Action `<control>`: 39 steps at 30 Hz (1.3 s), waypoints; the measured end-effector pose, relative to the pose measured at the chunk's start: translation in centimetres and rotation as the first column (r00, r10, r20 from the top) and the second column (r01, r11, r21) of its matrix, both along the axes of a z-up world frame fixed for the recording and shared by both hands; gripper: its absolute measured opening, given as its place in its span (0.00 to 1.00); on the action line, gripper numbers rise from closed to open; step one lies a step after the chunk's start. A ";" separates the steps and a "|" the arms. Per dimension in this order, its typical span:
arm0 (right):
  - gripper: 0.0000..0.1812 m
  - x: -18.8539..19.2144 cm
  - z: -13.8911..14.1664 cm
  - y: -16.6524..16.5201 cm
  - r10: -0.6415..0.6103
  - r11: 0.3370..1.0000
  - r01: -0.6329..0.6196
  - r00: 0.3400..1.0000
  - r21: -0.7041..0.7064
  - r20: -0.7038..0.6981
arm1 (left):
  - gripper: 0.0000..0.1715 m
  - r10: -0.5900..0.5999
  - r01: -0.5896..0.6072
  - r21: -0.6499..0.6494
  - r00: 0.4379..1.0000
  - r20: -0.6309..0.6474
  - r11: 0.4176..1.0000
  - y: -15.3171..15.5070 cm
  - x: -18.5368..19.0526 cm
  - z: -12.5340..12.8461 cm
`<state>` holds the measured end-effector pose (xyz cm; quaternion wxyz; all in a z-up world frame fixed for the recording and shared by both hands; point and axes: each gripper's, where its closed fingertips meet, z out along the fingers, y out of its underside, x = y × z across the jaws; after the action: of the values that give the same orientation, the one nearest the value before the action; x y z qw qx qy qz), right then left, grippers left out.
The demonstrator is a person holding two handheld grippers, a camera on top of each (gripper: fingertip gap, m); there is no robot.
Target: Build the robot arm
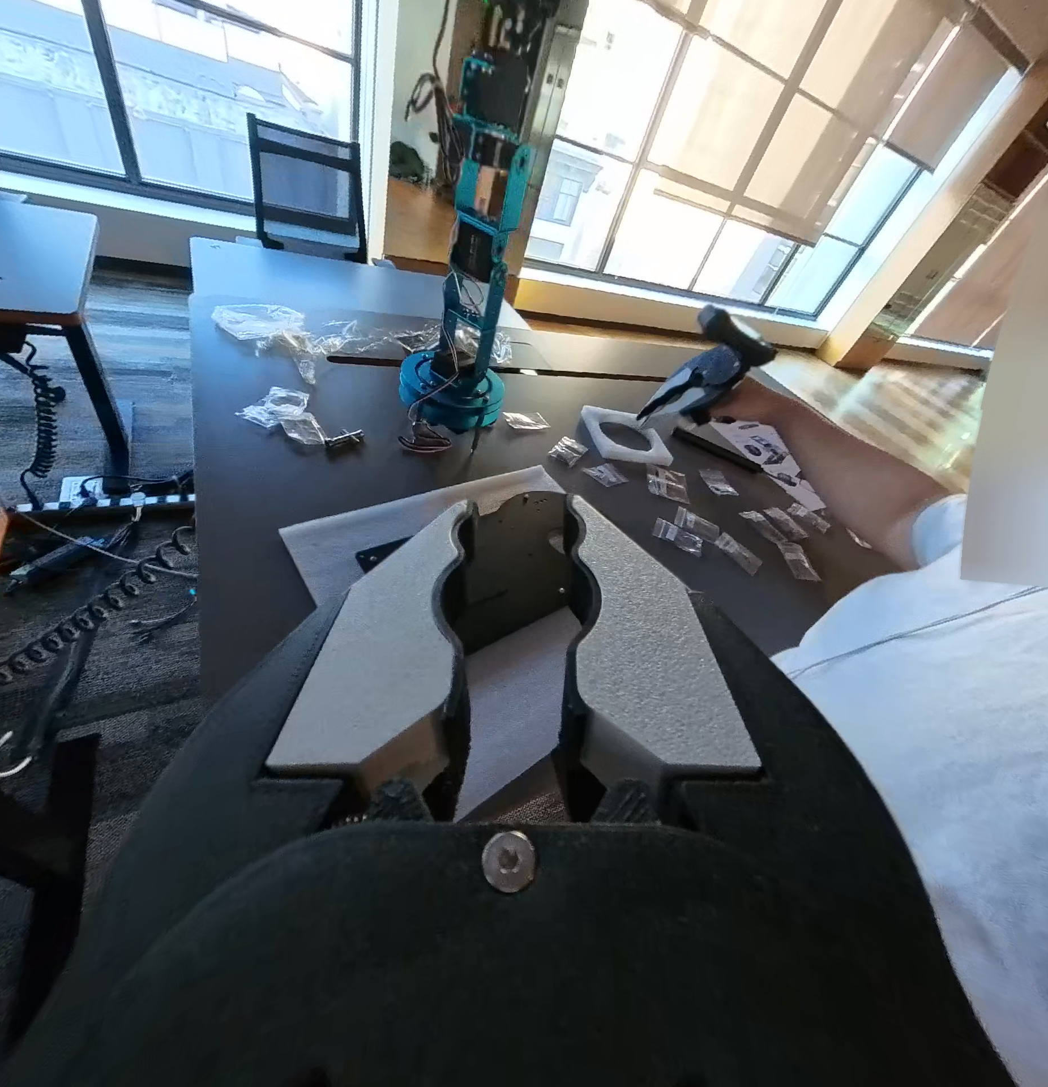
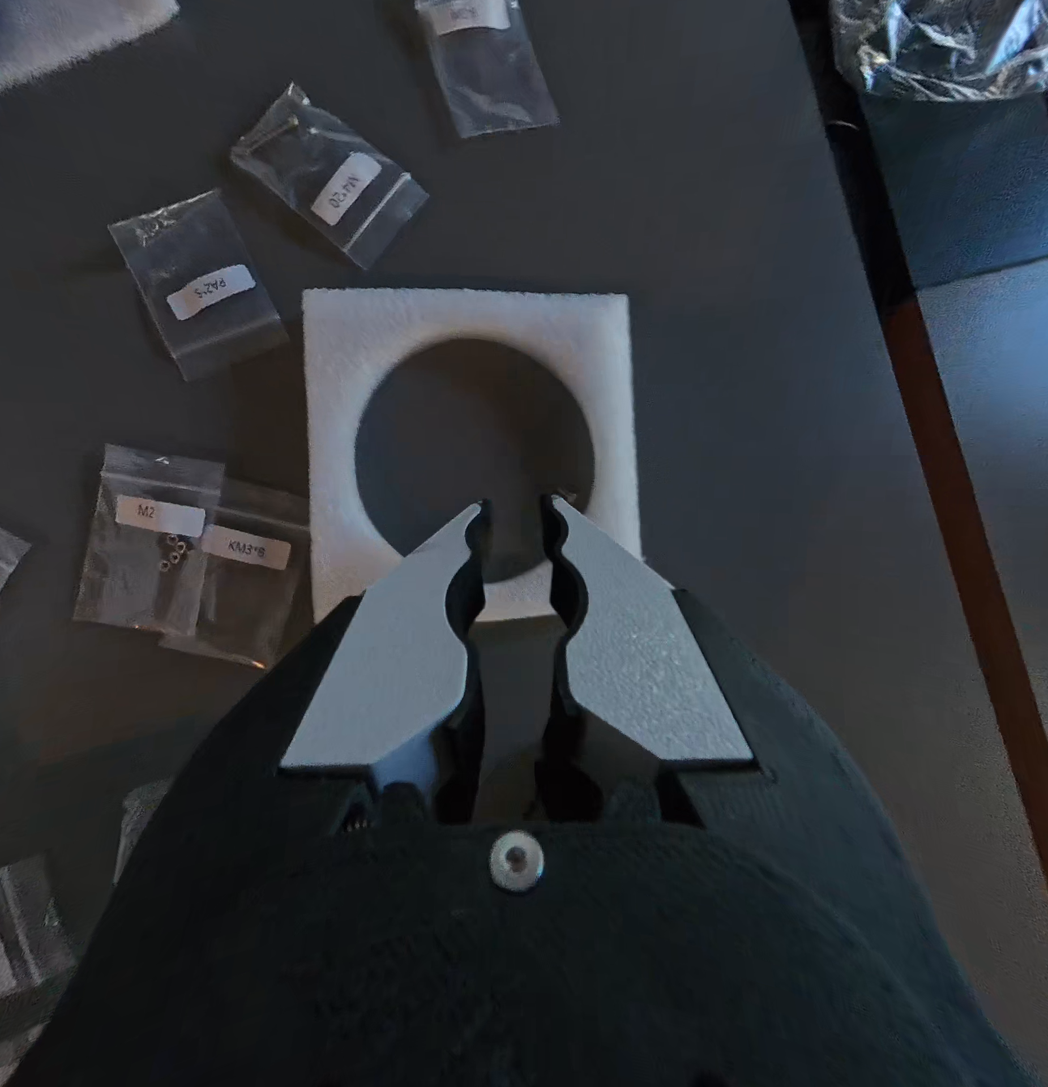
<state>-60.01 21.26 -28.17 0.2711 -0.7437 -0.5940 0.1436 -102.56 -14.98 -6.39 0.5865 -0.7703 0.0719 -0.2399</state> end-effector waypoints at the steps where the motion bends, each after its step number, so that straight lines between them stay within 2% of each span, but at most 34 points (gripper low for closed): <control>1: 0.08 0.4 0.2 0.3 -0.007 1.000 0.007 1.000 -0.021 -0.021 | 0.16 0.008 -0.008 -0.005 1.000 -0.006 1.000 0.0 0.4 -0.2; 4: 0.07 1.1 0.2 0.7 0.037 0.999 -0.037 0.999 -0.024 0.007 | 0.16 0.021 -0.021 -0.013 1.000 -0.006 1.000 -0.1 1.5 -0.5; 9: 0.05 0.7 0.0 0.8 0.179 0.977 -0.195 0.969 0.086 0.173 | 0.16 0.056 -0.056 -0.026 0.998 -0.013 0.998 -0.4 2.0 -0.7; 13: 0.06 0.3 -0.9 0.7 0.217 0.970 -0.237 0.941 0.048 0.261 | 0.16 0.074 -0.075 -0.030 0.997 -0.022 0.997 -0.8 1.9 -0.7; 15: 0.10 0.4 -1.4 1.0 0.173 0.984 -0.180 0.949 0.003 0.263 | 0.16 0.083 -0.083 -0.031 0.996 -0.024 0.996 -1.1 1.8 -0.7; 20: 0.10 0.0 -2.1 0.5 0.063 0.994 -0.046 0.983 -0.100 0.174 | 0.15 0.100 -0.101 -0.037 0.995 -0.021 0.994 -1.7 1.2 -1.0; 22: 0.10 0.0 -2.1 0.7 0.008 0.996 0.007 0.988 -0.093 0.154 | 0.16 0.103 -0.103 -0.037 0.995 -0.014 0.994 -1.8 0.9 -1.0; 29: 0.10 -0.1 -2.1 0.7 -0.055 0.991 0.065 0.994 -0.119 0.091 | 0.15 0.098 -0.098 -0.045 0.995 0.005 0.994 -2.0 0.3 -1.5; 34: 0.08 -0.4 -1.6 1.2 0.140 0.988 -0.148 0.979 0.042 0.145 | 0.15 0.099 -0.098 -0.046 0.995 0.008 0.994 -2.3 -0.1 -1.5; 37: 0.07 -1.5 -1.1 1.1 0.217 0.976 -0.218 0.968 0.000 0.127 | 0.15 0.102 -0.102 -0.050 0.995 -0.001 0.993 -2.4 -0.3 -1.3; 39: 0.07 -1.6 -1.2 1.6 0.257 0.965 -0.262 0.949 0.004 0.182 | 0.15 0.106 -0.107 -0.054 0.994 -0.013 0.993 -2.5 -0.3 -1.1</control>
<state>-61.66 22.86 -29.39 0.2056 -0.6650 -0.7107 0.1019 -102.84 -17.45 -7.48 0.5766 -0.7901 0.0271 -0.2061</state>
